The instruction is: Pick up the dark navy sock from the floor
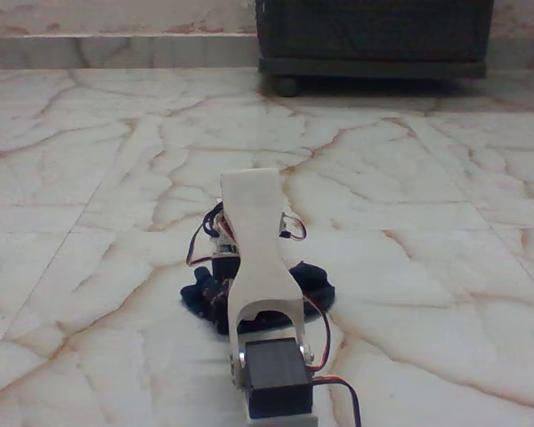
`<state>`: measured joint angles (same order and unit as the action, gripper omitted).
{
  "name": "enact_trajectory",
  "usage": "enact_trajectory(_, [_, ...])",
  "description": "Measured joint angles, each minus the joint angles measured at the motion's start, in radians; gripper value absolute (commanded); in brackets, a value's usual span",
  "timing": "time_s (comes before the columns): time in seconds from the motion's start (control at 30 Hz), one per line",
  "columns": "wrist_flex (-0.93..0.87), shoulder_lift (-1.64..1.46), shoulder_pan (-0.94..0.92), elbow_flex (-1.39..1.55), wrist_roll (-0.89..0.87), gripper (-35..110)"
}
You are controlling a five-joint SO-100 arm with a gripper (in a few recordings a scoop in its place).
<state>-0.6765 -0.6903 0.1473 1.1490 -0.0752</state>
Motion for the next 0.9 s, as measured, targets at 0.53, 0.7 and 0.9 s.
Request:
enact_trajectory(0.53, [0.225, -0.181, -0.034, 0.256, 0.281, 0])
enact_trajectory(0.7, [0.288, -0.380, -0.034, 0.485, 0.354, 0])
enact_trajectory(0.9, [0.379, -0.810, -0.034, 0.890, 0.541, 0])
